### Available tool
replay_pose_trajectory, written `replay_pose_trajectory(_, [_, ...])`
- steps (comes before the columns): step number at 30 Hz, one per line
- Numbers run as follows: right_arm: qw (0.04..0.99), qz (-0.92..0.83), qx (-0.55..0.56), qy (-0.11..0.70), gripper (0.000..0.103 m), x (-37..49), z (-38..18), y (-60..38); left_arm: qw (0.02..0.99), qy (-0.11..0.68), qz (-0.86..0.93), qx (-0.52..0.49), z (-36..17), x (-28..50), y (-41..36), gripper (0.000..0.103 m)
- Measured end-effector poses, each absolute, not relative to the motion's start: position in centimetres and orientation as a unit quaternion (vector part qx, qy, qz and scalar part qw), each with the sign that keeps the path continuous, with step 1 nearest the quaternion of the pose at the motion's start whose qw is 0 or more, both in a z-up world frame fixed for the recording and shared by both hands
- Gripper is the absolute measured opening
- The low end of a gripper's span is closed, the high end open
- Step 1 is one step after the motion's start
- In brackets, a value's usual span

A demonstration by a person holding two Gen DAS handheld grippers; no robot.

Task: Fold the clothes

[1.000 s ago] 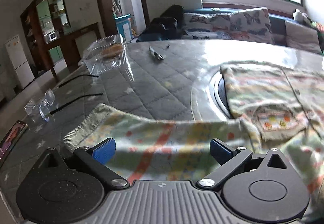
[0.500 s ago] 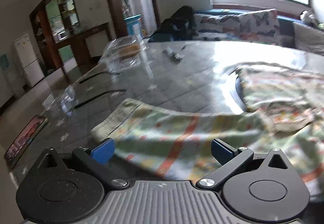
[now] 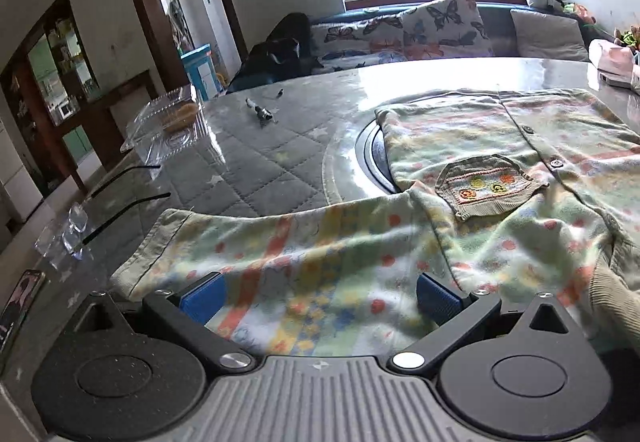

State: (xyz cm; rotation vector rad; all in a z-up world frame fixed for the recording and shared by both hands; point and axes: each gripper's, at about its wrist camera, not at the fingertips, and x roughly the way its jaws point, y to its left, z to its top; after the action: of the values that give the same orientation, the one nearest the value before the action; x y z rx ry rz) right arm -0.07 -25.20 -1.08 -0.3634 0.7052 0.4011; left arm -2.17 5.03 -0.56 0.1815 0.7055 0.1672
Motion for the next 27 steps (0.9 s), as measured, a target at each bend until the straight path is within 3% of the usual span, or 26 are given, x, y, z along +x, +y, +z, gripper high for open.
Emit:
replay_pose_trajectory(9, [0.895,0.203,-0.229,0.324,0.103,-2.4,-0.6,-24.6,0.95,0.296,-0.002,0.098,2.1,-1.6,0.5,0.103])
replay_pose_trajectory(18, [0.902,0.193,-0.185,0.339,0.103,-2.9,-0.1,-26.3,0.928,0.321,-0.065,0.176,-1.1,-2.1,-3.5,0.103])
replay_pose_trajectory(27, [0.916,0.157,-0.151,0.337,0.103,-2.1,0.4,-27.8,0.939,0.3,-0.071,0.15,1.5,-1.8,-2.9,0.103])
